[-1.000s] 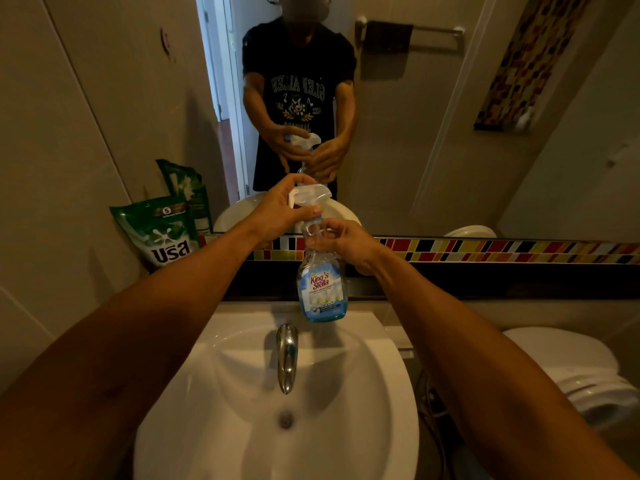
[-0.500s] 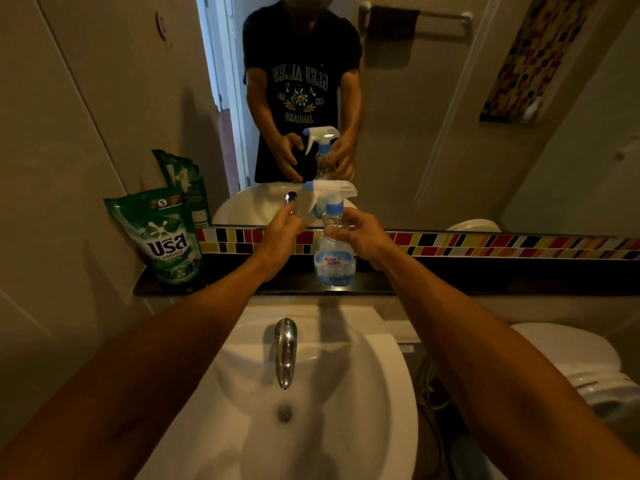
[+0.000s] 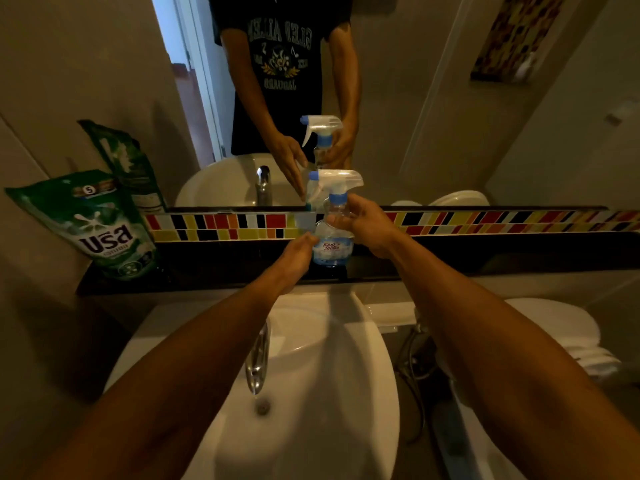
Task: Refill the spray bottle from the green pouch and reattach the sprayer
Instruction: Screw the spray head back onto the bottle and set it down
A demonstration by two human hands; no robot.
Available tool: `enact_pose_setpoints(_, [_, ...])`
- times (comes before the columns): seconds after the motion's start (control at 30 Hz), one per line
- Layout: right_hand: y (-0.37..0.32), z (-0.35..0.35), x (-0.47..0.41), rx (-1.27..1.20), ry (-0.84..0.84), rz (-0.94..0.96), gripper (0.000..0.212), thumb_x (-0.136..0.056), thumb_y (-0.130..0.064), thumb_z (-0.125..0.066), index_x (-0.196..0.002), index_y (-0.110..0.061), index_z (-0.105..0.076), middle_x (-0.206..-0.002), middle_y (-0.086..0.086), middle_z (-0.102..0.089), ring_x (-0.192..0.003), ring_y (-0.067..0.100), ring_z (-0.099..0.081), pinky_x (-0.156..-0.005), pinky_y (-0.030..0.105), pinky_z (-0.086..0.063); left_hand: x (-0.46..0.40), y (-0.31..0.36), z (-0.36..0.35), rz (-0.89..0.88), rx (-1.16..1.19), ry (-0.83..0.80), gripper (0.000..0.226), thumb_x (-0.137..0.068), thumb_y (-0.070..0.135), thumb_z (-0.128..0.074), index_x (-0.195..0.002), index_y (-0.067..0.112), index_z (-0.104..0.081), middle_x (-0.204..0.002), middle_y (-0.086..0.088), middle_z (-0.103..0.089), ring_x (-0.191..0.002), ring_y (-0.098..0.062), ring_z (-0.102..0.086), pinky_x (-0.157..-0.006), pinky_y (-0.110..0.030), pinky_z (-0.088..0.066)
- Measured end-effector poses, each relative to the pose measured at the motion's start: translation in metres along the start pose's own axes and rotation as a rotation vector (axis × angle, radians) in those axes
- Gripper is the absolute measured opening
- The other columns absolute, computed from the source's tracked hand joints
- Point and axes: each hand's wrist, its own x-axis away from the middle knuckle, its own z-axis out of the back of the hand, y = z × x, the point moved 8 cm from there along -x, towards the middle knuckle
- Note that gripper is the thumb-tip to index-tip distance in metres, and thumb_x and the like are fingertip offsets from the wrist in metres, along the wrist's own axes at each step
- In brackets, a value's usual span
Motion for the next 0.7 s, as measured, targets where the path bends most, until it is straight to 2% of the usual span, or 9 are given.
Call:
enact_pose_setpoints(0.07, [0.007,0.007,-0.004,-0.004,0.001,-0.003,0.041,-0.093,-0.013,-0.073,-0.127,-0.033,-0.062,-0.124,-0.007,-0.072,-0.115,0.015,-0.069,-0.094,0.041,-0.058,-0.006,-0.003,-0.006,-0.003,0.008,0.024,0.02,-0.099,0.024,-0.043,-0.105,0.035,-0.059,-0.098,0.019,-0.064,-0.077,0.009,-0.064,-0.064,-0.018,-0.041])
enact_pose_setpoints(0.2, [0.015,0.02,-0.01,-0.014,0.027,0.006,0.04,-0.094,-0.015,-0.072,-0.128,-0.034,-0.06,-0.125,-0.008,-0.071,-0.116,0.013,-0.068,-0.094,0.04,-0.057,-0.016,-0.01,-0.016,-0.002,0.029,0.053,0.019,-0.101,0.026,-0.042,-0.105,0.037,-0.057,-0.095,0.019,-0.065,-0.068,0.017,-0.065,-0.059,-0.014,-0.043])
enact_pose_setpoints(0.3, [0.018,0.028,-0.015,-0.01,0.055,0.022,0.044,-0.095,-0.014,-0.07,-0.136,-0.026,-0.057,-0.13,-0.003,-0.069,-0.12,0.016,-0.066,-0.098,0.043,-0.055,-0.022,-0.01,-0.02,0.015,0.028,0.075,0.02,-0.101,0.029,-0.043,-0.114,0.034,-0.058,-0.098,0.018,-0.066,-0.074,0.01,-0.066,-0.062,-0.017,-0.043])
enact_pose_setpoints(0.43, [0.023,0.035,-0.018,0.016,0.094,0.018,0.043,-0.097,-0.016,-0.068,-0.138,-0.019,-0.055,-0.132,0.003,-0.067,-0.122,0.021,-0.064,-0.104,0.047,-0.053,-0.027,-0.011,-0.027,0.031,0.001,0.082,0.023,-0.102,0.03,-0.044,-0.12,0.032,-0.058,-0.106,0.013,-0.064,-0.09,0.001,-0.058,-0.068,-0.025,-0.041])
enact_pose_setpoints(0.6, [0.033,0.035,-0.016,-0.014,0.131,0.006,0.041,-0.099,-0.018,-0.066,-0.137,-0.018,-0.053,-0.129,-0.002,-0.065,-0.122,0.02,-0.063,-0.097,0.037,-0.055,-0.031,-0.013,-0.033,0.008,0.001,0.083,0.029,-0.103,0.028,-0.043,-0.13,0.029,-0.056,-0.103,0.017,-0.064,-0.087,0.004,-0.061,-0.066,-0.02,-0.043])
enact_pose_setpoints(0.7, [0.04,0.033,-0.013,-0.012,0.152,-0.001,0.042,-0.099,-0.018,-0.066,-0.139,-0.019,-0.052,-0.122,-0.009,-0.064,-0.109,0.008,-0.064,-0.092,0.032,-0.057,-0.031,-0.013,-0.033,-0.016,0.013,0.078,0.026,-0.104,0.023,-0.042,-0.126,0.028,-0.055,-0.1,0.019,-0.063,-0.075,0.012,-0.067,-0.054,-0.01,-0.05])
